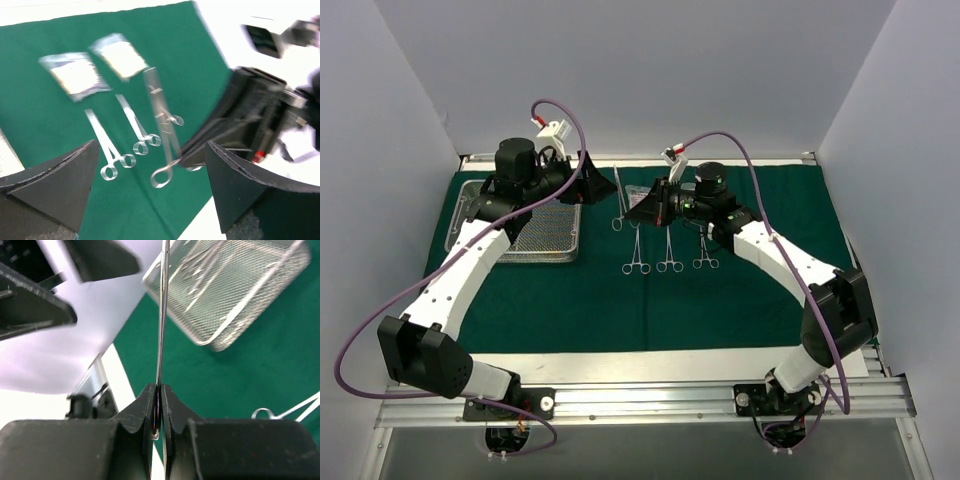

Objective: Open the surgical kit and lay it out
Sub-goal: Place the medical item in the surgical kit.

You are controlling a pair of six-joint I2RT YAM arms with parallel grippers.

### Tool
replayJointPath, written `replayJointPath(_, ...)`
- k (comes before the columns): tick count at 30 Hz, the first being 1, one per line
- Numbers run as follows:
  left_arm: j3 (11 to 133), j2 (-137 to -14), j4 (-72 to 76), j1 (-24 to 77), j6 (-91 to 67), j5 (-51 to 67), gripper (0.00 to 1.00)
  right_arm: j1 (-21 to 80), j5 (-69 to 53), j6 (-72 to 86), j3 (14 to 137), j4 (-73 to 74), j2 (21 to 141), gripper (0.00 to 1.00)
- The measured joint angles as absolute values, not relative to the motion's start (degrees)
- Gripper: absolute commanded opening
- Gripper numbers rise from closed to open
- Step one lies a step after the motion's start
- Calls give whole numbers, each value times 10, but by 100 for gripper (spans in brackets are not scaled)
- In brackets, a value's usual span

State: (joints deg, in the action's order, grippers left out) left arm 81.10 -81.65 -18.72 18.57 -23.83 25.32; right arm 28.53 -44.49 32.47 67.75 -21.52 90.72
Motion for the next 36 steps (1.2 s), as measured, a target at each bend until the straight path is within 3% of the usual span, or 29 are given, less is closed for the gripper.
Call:
replayJointPath(8, 795, -817, -113, 171, -245, 404, 94, 286, -541, 325, 673, -234, 904, 0)
replayJointPath(17, 780, -834, -41, 164, -297, 460, 75, 286, -582, 330, 673, -258, 902, 0)
replayJointPath(19, 774, -839, -29, 164, -311, 464, 61, 286, -586, 331, 673, -266, 902, 0)
replayJointPath(25, 767, -845, -6, 164, -338, 470, 32, 287, -594, 333, 673, -276, 902, 0)
replayJointPath(29, 763, -845, 10, 164, -356, 470, 6, 289, -594, 332, 673, -281, 902, 3)
replayJointPath(36, 752, -844, 33, 168, -382, 465, 2, 289, -582, 321, 673, -265, 902, 29)
